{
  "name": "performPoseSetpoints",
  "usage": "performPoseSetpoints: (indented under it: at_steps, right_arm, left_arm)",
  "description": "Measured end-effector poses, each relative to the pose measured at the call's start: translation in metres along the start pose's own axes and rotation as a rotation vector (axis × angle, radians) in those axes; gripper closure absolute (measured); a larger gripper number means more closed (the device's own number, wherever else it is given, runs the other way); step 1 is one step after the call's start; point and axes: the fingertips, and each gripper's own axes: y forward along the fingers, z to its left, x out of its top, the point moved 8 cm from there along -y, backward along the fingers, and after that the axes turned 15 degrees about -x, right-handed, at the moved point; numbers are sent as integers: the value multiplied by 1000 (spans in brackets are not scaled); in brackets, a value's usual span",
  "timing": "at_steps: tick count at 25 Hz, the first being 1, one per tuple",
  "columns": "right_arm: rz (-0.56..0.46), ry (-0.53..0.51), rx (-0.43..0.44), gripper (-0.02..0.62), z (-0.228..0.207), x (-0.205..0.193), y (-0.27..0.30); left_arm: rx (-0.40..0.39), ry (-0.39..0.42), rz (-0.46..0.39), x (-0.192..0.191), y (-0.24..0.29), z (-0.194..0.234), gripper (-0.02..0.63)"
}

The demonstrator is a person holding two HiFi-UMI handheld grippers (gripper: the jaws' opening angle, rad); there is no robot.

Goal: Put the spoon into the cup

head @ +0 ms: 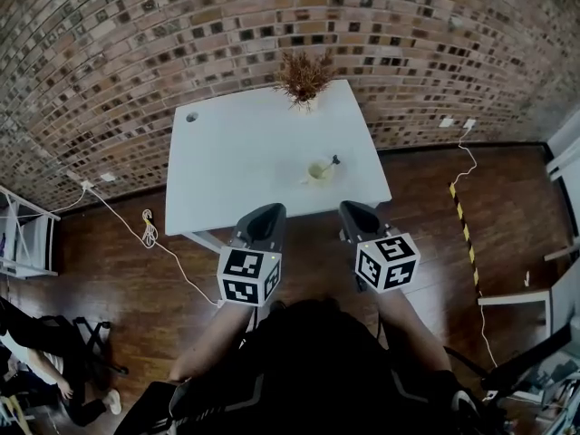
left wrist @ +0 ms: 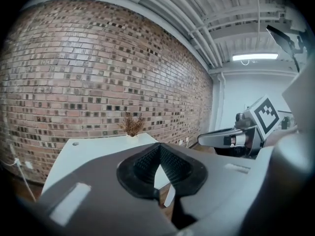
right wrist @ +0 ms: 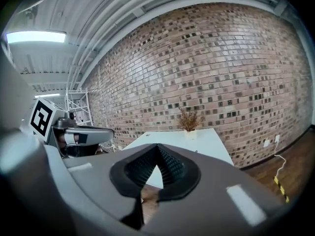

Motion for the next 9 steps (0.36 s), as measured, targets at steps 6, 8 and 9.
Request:
performPoseSetpoints:
  at_steps: [6, 8, 9]
  right_arm:
    - [-6, 39, -22, 589, -6, 0, 0]
    - [-8, 47, -17, 589, -5, 2, 1]
    - [-9, 51, -15, 589, -4, 2, 2]
  left_arm:
    - [-8, -20, -9, 1, -1, 0, 612]
    - [-10, -19, -13, 3, -2, 0, 612]
    - [-10, -17, -14, 4, -3, -1, 612]
